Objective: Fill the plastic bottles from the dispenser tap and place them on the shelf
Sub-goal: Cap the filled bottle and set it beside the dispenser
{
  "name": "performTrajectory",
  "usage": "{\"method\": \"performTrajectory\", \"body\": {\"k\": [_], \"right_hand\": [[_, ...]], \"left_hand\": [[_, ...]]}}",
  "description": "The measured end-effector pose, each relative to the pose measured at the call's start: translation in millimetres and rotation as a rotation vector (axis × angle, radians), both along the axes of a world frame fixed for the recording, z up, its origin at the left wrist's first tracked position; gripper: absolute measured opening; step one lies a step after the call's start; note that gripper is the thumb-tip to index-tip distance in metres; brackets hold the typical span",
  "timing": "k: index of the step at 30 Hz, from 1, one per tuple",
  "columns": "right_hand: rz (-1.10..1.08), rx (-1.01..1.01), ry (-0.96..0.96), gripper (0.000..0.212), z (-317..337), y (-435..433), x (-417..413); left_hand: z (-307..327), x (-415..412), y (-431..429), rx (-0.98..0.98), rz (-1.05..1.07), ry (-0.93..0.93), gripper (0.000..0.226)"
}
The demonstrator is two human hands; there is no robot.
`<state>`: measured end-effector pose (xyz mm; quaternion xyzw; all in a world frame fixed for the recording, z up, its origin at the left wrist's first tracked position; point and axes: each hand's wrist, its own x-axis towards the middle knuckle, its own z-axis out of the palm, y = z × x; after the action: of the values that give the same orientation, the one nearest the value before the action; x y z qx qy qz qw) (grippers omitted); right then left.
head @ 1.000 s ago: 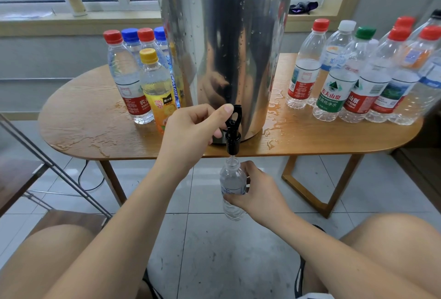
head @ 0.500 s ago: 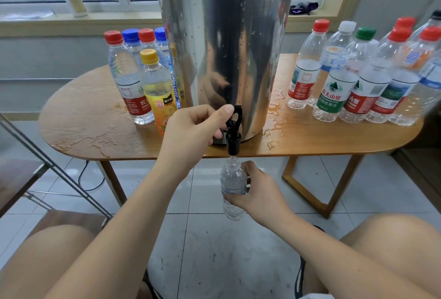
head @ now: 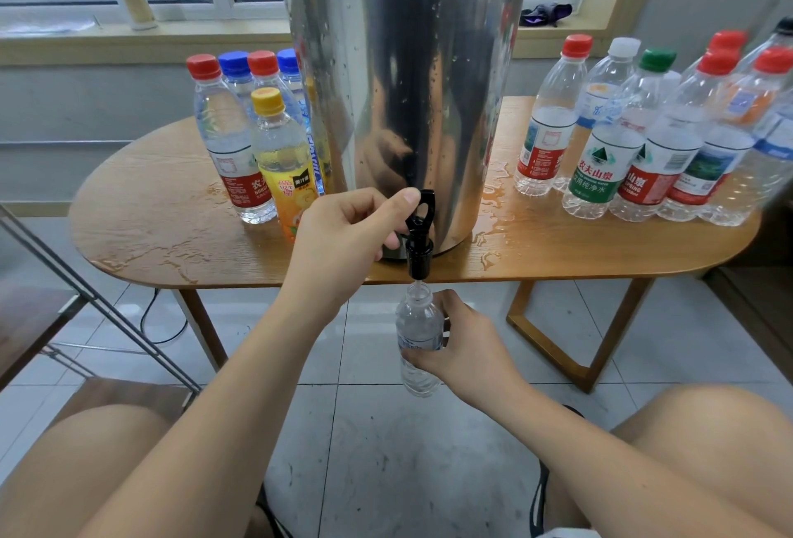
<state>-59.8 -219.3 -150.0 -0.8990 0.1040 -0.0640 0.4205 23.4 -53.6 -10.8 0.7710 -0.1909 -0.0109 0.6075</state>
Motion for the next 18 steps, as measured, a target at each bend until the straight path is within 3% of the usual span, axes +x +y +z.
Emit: {"method": "performTrajectory", "body": {"k": [18], "right_hand": [[0.005,0.021,-0.013,0.065,-3.0,-1.0,0.9]], "left_hand": [[-0.1,0.0,-0.8,-0.009,0.003,0.016,0.048]]}}
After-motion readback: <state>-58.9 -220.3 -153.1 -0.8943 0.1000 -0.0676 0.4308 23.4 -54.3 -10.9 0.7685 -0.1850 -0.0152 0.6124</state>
